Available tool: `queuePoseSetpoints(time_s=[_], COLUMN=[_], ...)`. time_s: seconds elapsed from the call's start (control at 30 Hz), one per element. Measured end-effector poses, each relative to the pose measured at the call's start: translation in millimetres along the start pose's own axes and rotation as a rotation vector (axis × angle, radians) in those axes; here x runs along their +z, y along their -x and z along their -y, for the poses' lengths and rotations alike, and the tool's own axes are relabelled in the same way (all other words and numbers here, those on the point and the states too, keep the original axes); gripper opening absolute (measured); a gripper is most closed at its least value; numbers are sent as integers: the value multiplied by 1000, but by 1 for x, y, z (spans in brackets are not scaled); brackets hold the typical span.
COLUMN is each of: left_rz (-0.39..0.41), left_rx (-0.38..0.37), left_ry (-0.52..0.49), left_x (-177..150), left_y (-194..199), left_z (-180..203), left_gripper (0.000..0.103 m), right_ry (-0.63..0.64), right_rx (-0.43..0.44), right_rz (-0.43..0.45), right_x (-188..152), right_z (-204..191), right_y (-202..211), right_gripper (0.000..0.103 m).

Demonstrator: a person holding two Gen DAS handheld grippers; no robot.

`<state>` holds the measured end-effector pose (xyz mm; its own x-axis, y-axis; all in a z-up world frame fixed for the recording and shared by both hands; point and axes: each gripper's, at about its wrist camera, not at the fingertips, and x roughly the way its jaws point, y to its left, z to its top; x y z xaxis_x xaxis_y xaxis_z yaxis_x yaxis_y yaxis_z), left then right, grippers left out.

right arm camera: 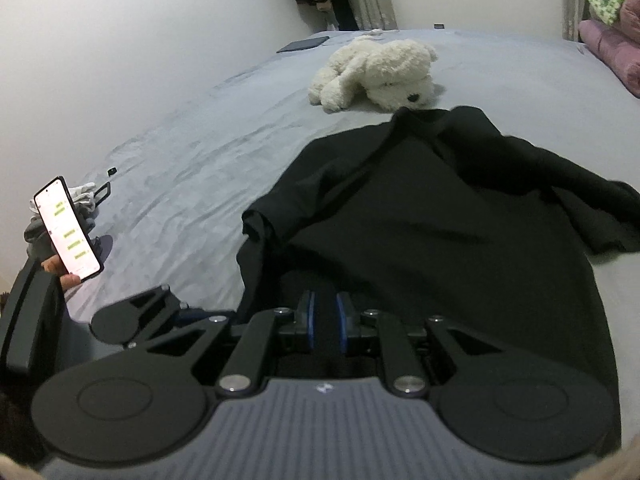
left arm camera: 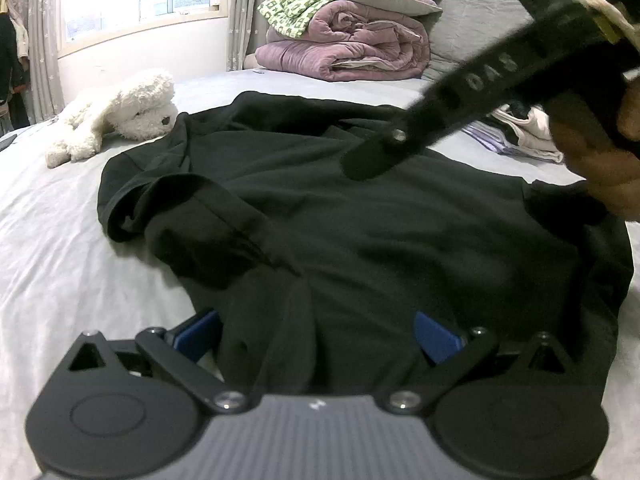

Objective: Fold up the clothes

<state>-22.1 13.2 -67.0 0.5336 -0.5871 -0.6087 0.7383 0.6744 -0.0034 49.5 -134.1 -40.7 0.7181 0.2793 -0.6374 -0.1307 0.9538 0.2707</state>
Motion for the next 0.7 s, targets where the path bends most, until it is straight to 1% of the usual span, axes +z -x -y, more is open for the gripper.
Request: queuePoseSetpoints(time_s=[0.2,0.33,0.57,0.63,0.67,0.7], left_rz=[0,0,0,0,0,0], left_rx=[0,0,0,0,0,0], left_ry=[0,0,0,0,0,0], left_x=[0,0,0,0,0,0], left_y=[0,0,0,0,0,0], left_z=[0,-1,-1,-1,-1,-1], left_gripper=[103,103,103,103,103,103], right_ry=[-60,-102,-122,-126,-126,-127], right_rx=[-21,-35,-74,-98,-108,-118], right_rz=[5,20,60,71,86,101], right_x=[-15,-19,-22,-23,-24,-25], right_z=[11,19,18,15,12,10], right_y=[10,17,42,51,56,61], right_gripper=[17,17,17,19,32,56])
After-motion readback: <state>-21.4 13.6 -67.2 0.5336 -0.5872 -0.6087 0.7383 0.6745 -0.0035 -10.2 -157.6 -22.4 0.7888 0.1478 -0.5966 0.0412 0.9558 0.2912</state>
